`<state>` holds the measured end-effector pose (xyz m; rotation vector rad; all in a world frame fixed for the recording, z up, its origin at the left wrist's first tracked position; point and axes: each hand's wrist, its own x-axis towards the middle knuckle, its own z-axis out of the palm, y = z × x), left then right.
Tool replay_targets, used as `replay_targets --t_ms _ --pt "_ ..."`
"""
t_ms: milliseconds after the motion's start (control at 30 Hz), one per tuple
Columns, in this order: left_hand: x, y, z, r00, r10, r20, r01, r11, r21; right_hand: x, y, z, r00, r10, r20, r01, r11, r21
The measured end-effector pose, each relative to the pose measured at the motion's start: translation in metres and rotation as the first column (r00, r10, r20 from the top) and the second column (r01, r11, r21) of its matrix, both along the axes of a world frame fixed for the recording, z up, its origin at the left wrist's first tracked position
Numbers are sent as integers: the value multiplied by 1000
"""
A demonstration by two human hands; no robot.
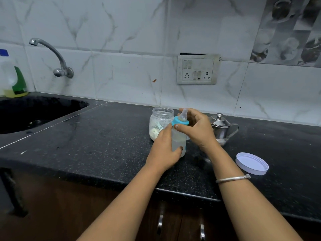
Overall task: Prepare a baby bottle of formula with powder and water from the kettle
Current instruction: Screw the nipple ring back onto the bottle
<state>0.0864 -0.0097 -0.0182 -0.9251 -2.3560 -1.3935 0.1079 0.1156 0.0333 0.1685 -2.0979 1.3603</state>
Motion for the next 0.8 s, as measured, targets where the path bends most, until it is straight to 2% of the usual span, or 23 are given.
replay_targets --t_ms 100,233,300,400,467,633,800 --pt "-2 0 -2 999 -6 35 6 1000 14 -2 -1 -2 1000 -25 -14 26 999 44" --pt "-2 1 -2 1000 -1 0 1 1000 11 -3 -5 -6 995 -98 -2 98 993 69" --pt "-2 1 -2 1000 -12 -2 12 1000 23 -2 -4 -6 997 -70 30 67 995 78" --pt "-3 1 -3 1000 -14 2 14 999 31 -2 -3 -6 998 4 66 -5 1000 16" --pt "-3 1 -3 1000 -15 6 15 999 28 -3 -1 -6 998 -3 63 5 1000 -19" --pt "-3 1 -2 1000 -23 1 23 999 37 -4 -5 -10 996 -72 52 71 997 23" --pt "-4 1 -3 999 -27 17 27 999 32 -2 -5 -9 997 -18 75 20 999 -28"
